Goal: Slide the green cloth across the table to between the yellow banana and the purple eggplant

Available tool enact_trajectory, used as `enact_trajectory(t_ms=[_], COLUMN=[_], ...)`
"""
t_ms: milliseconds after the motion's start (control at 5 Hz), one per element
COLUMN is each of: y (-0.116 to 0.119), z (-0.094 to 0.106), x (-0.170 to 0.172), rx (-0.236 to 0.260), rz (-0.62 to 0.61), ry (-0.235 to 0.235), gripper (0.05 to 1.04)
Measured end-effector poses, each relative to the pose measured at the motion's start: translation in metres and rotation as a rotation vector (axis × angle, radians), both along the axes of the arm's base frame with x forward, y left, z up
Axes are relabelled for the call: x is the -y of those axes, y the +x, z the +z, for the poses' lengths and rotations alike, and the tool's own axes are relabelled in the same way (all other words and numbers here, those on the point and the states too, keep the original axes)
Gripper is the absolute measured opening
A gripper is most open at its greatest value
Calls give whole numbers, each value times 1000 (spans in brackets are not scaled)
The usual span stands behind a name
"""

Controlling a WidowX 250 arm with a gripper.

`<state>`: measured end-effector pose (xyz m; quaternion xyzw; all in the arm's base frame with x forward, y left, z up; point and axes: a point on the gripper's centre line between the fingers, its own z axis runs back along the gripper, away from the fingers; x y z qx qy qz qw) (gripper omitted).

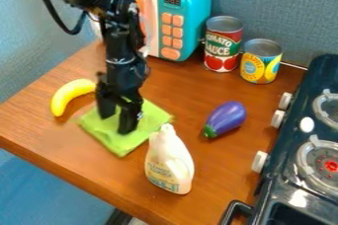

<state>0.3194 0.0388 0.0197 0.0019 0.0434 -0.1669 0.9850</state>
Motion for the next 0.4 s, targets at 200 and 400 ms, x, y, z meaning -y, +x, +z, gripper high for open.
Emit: enact_trajectory(t_ms=[200,400], y=[29,51], z=[3,-1], x=[2,13], rx=[39,46], rz=[-2,14], ry=[-3,-35], gripper=[999,999])
